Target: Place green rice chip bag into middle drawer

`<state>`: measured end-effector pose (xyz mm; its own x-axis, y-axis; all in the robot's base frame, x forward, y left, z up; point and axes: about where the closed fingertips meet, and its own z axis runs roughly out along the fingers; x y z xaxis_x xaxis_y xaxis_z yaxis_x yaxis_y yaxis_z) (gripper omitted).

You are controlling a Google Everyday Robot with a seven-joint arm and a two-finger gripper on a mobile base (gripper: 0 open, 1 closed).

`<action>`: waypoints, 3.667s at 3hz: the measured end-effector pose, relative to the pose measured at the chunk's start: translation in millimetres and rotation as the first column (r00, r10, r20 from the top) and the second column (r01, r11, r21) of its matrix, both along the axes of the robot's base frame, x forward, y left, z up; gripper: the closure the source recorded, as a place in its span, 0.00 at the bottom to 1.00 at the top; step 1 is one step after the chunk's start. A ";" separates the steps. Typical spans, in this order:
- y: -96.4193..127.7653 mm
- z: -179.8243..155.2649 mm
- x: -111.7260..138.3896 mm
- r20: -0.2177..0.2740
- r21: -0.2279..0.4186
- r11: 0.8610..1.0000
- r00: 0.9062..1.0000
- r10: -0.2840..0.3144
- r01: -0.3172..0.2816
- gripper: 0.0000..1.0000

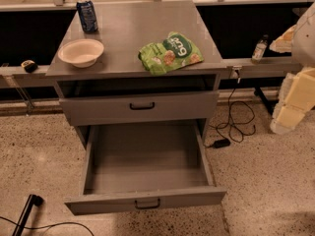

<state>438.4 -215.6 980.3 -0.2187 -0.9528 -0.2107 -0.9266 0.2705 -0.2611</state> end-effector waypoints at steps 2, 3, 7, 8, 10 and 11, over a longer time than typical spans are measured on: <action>16.6 3.2 20.3 0.047 -0.075 0.995 0.996 0.075 -0.071 0.00; 46.0 13.0 68.8 0.124 -0.183 0.971 0.976 0.178 -0.154 0.00; 127.8 -53.4 177.4 0.092 -0.150 0.777 0.773 0.627 -0.612 0.00; 127.8 -53.5 177.5 0.091 -0.150 0.776 0.773 0.627 -0.612 0.00; 138.1 -78.5 212.1 -0.007 -0.197 0.702 0.717 0.697 -0.685 0.00; 141.9 -84.6 235.8 0.004 -0.236 0.658 0.676 0.737 -0.715 0.00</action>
Offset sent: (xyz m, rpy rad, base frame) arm 0.0574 0.0448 0.0044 -0.2003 -0.1160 0.2016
